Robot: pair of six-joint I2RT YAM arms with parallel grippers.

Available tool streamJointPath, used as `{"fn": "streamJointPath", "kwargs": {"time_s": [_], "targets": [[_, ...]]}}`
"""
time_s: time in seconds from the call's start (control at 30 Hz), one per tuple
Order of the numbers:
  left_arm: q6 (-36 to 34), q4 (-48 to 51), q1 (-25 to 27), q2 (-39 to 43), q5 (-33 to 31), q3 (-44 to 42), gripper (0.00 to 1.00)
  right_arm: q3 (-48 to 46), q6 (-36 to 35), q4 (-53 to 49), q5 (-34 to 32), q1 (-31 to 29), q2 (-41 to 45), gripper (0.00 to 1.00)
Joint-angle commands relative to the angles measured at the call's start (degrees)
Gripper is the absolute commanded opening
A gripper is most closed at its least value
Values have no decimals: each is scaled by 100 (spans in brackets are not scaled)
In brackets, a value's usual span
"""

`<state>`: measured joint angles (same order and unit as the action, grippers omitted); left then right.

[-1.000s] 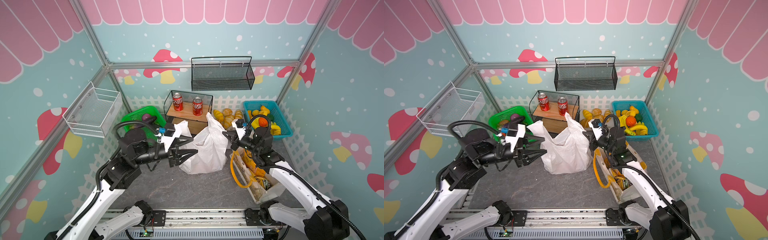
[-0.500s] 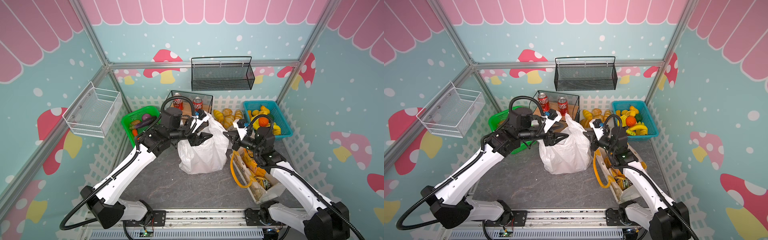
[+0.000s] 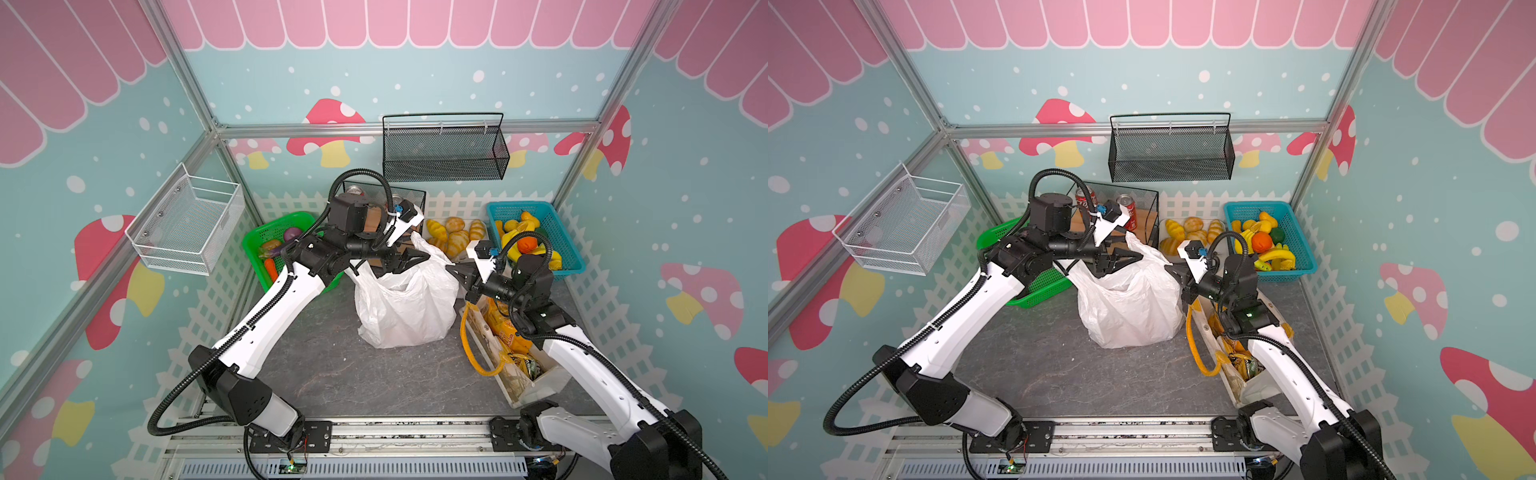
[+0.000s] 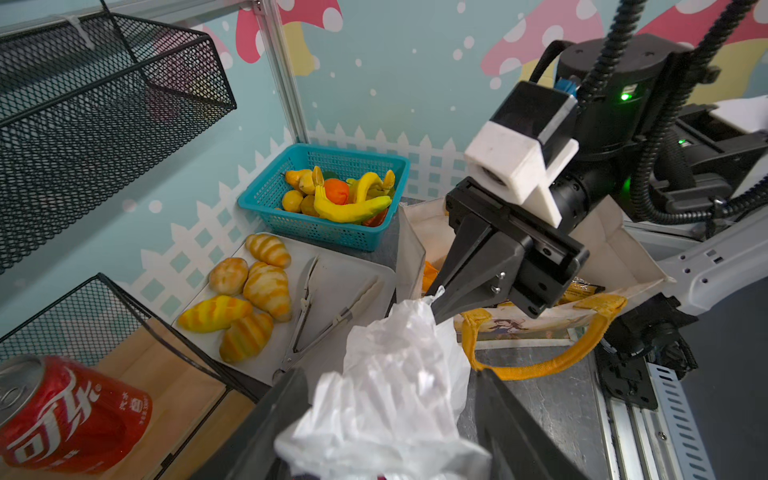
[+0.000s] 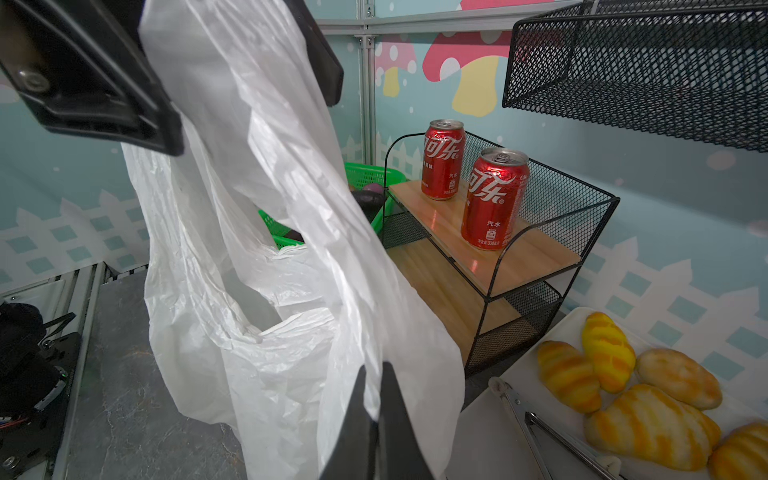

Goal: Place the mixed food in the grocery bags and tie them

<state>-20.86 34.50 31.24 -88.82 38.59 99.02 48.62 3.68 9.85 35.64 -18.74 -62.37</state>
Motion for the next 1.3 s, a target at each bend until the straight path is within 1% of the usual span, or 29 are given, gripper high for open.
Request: {"fn": "streamJointPath", "kwargs": {"time_s": [0.0,0.1,0.23,0.3,0.33,0.37,0.4,0.43,0.47,0.5,0.53,0.63,0.67,0.73,0.83,0.87,0.97,1.1,1.27], "targets": [[-38,118,28,-8,289,227,57,-11,-110,-22,21,20,50,0],[199,-2,61,80,176,126,50,-2,-95,-20,-62,20,-9,0],[754,-74,236,147,-8,41,35,-10,17,83,-221,21,-62,0],[1013,-76,446,217,-413,-19,28,-55,79,220,-298,12,-55,2],[1111,-86,549,265,-604,-59,26,-75,73,269,-372,3,-31,6],[1284,-169,665,329,-792,-128,22,-130,79,353,-523,-6,7,14],[1533,-281,757,395,-966,-206,16,-218,49,454,-747,-36,85,24],[1802,-420,830,449,-1147,-275,12,-311,-6,562,-956,-64,182,32],[2169,-571,901,514,-1395,-358,10,-493,-85,718,-1160,-113,315,40],[2510,-691,976,584,-1652,-447,8,-660,-149,918,-1343,-150,452,46],[2794,-811,1032,650,-1847,-538,6,-784,-206,1077,-1454,-193,559,49],[3625,-1151,1190,850,-2240,-883,3,-1153,-296,1596,-1734,-374,895,68],[3858,-1271,1231,911,-2277,-995,1,-1282,-344,1796,-1767,-461,993,72],[4226,-1439,1278,994,-2334,-1169,0,-1483,-451,2128,-1915,-675,1132,76],[4732,-1561,1313,1091,-2503,-1343,0,-1580,-734,2353,-2339,-1096,1216,82],[4859,-1624,1322,1119,-2544,-1409,0,-1579,-804,2402,-2514,-1258,1205,86],[5093,-1763,1340,1167,-2569,-1561,0,-1588,-922,2673,-2939,-1627,1143,91],[5241,-1852,1358,1190,-2528,-1675,0,-1412,-1075,2975,-3406,-1940,806,93],[5362,-1899,1367,1191,-2467,-1706,0,-1161,-1356,3272,-3627,-2308,354,95]]}}
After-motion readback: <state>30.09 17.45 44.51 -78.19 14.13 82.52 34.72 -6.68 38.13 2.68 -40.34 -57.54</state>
